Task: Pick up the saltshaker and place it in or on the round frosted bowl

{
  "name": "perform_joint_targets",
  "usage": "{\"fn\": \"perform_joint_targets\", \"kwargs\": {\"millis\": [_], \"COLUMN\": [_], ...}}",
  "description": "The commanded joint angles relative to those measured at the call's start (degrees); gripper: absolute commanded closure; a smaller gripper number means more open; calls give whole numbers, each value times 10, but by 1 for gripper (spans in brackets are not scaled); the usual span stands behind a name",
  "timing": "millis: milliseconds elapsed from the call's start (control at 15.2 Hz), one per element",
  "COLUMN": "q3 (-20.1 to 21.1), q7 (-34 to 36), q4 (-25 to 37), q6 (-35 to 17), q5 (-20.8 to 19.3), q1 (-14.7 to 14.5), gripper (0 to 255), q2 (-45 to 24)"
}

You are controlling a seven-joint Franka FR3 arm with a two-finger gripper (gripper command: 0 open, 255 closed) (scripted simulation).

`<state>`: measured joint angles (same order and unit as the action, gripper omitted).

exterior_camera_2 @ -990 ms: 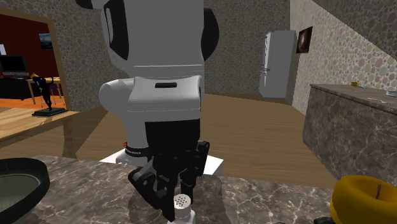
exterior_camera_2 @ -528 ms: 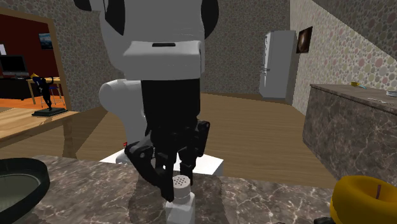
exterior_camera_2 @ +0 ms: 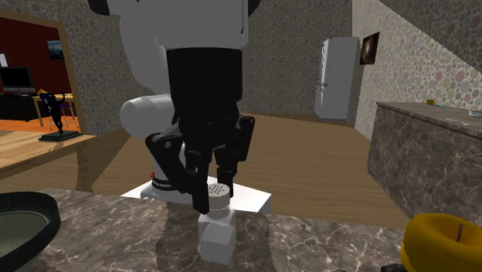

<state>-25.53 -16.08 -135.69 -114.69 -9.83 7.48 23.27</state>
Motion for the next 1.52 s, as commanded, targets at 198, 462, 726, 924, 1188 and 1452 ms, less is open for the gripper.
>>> {"fn": "perform_joint_targets", "kwargs": {"millis": [198,462,726,924,1188,1452], "q3": [7,11,16,13,-6,-27], "q7": [2,2,2,-5,-38,-75], "q4": [32,59,87,90,64,48], "q6": [41,72,103,120,144,170], "q5": [2,4,6,-1,-29,-58], "q1": [-1,-2,-3,3,30,59], "gripper": [255,255,255,255,255,255], "q2": [8,13,16,31,87,135]}}
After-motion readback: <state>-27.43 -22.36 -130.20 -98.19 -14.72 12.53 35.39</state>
